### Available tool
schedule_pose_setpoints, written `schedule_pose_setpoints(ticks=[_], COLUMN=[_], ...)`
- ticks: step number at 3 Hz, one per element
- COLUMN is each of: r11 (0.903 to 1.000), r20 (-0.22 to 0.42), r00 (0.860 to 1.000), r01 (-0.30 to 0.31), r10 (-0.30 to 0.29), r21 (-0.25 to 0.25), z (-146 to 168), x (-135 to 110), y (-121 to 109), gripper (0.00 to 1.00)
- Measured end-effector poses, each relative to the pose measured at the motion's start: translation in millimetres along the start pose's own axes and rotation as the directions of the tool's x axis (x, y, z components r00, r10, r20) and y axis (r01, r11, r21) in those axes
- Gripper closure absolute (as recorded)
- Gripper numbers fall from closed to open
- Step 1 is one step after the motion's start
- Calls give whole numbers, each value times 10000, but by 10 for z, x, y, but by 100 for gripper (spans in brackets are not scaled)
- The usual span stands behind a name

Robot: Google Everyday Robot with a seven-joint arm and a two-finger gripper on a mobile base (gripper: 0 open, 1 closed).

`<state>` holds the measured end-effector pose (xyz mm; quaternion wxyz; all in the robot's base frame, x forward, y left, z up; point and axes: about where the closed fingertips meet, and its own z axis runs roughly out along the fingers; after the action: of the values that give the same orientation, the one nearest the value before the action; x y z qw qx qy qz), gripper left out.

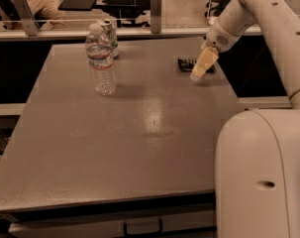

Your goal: Move rxbar chocolate near water bottle

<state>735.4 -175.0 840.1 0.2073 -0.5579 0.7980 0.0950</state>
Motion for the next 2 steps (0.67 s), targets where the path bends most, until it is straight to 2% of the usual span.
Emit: schedule_pose_setpoints(ticks=[2], r11=[9995], r20=[-34], r00=[10000], r01=[-28], r10=[27], r21=[-320], z=[128], x=[-45], y=[-7], gripper=[61])
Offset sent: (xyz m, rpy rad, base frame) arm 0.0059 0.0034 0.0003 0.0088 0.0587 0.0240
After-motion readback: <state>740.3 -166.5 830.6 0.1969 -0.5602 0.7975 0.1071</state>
